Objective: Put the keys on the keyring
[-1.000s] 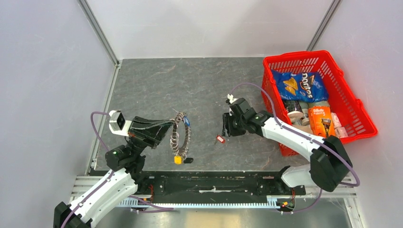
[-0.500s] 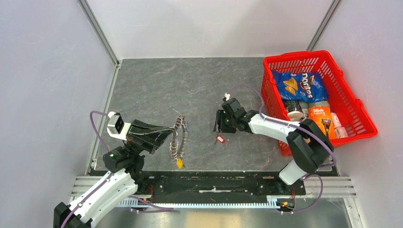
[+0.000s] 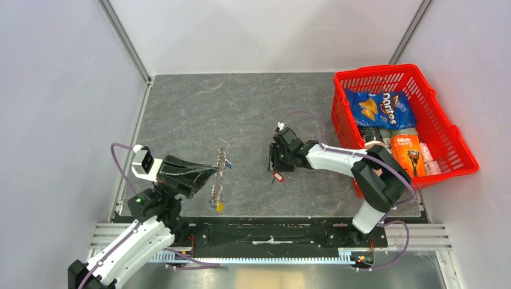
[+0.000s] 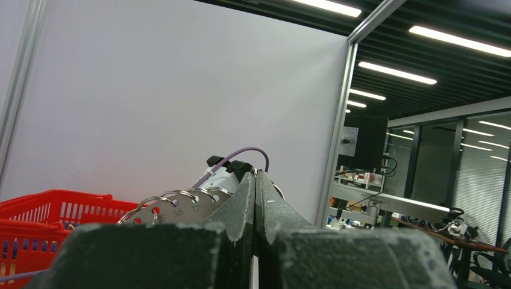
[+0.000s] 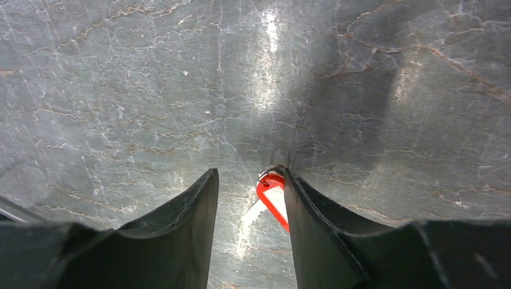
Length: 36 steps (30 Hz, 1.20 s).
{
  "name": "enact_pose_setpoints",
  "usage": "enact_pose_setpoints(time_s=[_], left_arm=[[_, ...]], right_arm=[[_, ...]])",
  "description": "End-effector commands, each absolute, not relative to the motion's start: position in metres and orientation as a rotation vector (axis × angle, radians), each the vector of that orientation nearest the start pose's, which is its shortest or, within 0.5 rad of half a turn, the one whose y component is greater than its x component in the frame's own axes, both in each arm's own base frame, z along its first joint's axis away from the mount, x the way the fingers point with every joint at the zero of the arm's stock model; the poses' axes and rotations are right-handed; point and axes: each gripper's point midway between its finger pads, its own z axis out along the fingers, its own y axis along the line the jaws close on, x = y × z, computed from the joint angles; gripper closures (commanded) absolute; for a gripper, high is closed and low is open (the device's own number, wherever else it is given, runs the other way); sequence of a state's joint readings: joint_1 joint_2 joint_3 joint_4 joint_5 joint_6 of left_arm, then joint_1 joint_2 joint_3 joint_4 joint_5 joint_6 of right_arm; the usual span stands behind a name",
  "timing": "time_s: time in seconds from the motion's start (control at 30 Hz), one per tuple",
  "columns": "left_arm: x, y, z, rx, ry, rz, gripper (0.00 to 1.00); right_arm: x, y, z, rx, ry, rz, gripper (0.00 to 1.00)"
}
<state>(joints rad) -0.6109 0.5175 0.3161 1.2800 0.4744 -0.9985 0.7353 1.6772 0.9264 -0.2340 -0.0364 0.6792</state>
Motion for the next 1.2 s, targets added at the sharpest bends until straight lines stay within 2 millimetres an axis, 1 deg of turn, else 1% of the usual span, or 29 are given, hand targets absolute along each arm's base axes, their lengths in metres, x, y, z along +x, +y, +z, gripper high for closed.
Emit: enact_pose_setpoints(time_s=[0.0,0.13,0.3,0.47,0.57,0.67,0.8,0.83,0.9,1.0,1.07,1.13,1.17], left_arm=[[0.056,-0.174,0.447,0.424,0.553,-1.655,0.98],[0.052,-0.171,0.446,0.426,0.545,-1.642,0.98],[0.050,-0.168,0.445,0.424,0.548,-1.615,0.98],[0.047,-0.166,0.444,0.427,0.543,-1.603,0.98],[0.047,-0.165,0.443,0.430,0.546,-1.591,0.98],[0.046,-0.165,0.443,0.432,0.549,-1.584,0.98],[0.045,-0.164,0.443,0.433,0.546,-1.584,0.98],[0.045,-0.164,0.444,0.433,0.546,-1.583,0.98],[0.045,-0.165,0.444,0.433,0.549,-1.584,0.98],[0.045,-0.165,0.446,0.435,0.552,-1.586,0.98],[0.044,-0.166,0.448,0.440,0.555,-1.592,0.98],[0.044,-0.167,0.451,0.445,0.558,-1.600,0.98],[0.043,-0.167,0.452,0.446,0.558,-1.606,0.98]], right_arm=[[0.272,0.284,0.034,-0.126,2.622,0.487,0.50],[0.269,0.281,0.028,-0.151,2.630,0.427,0.55],[0.267,0.276,0.026,-0.174,2.630,0.352,0.62],[0.264,0.275,0.025,-0.190,2.633,0.313,0.70],[0.263,0.273,0.025,-0.195,2.634,0.296,0.76],[0.261,0.273,0.026,-0.198,2.632,0.286,0.80],[0.261,0.272,0.030,-0.201,2.621,0.275,0.89],[0.261,0.272,0.031,-0.204,2.620,0.274,0.92],[0.260,0.271,0.035,-0.208,2.613,0.276,1.00],[0.256,0.270,0.051,-0.223,2.588,0.286,1.00],[0.252,0.267,0.068,-0.236,2.560,0.308,1.00],[0.245,0.266,0.093,-0.261,2.515,0.378,1.00],[0.242,0.266,0.110,-0.280,2.480,0.427,1.00]])
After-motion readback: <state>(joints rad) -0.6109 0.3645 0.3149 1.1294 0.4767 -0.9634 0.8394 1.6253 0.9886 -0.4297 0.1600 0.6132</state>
